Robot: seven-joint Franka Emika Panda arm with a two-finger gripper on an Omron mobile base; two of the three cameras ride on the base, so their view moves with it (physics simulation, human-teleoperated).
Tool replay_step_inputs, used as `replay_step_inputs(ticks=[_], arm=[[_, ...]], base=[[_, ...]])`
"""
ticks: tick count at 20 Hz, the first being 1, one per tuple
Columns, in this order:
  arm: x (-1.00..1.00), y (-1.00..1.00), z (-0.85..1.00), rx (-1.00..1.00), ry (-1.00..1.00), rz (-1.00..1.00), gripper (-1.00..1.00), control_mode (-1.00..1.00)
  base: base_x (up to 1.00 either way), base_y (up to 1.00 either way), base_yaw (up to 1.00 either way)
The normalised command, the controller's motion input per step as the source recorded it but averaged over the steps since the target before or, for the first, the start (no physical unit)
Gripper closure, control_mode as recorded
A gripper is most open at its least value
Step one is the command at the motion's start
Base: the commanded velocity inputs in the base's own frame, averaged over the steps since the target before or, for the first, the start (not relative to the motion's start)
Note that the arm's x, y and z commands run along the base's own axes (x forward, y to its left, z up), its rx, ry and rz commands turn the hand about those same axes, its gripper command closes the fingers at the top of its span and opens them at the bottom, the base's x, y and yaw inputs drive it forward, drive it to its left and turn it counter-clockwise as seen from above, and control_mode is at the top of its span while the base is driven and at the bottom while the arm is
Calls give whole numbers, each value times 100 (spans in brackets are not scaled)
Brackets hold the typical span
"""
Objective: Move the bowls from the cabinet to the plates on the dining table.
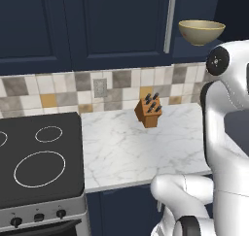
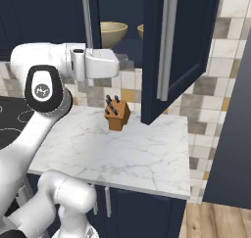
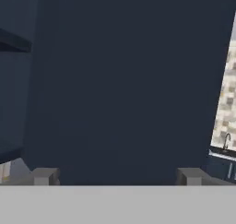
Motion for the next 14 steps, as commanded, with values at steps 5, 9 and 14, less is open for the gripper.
replay_step_inputs(ticks=[5, 9, 14], arm=[[39, 1, -1, 0, 0, -32, -100, -100], [28, -22, -1, 0, 0, -22, -100, -100], [9, -40, 0, 0, 0, -18, -100, -100]], base=[[0, 0, 0], [0, 0, 0], [0, 0, 0]])
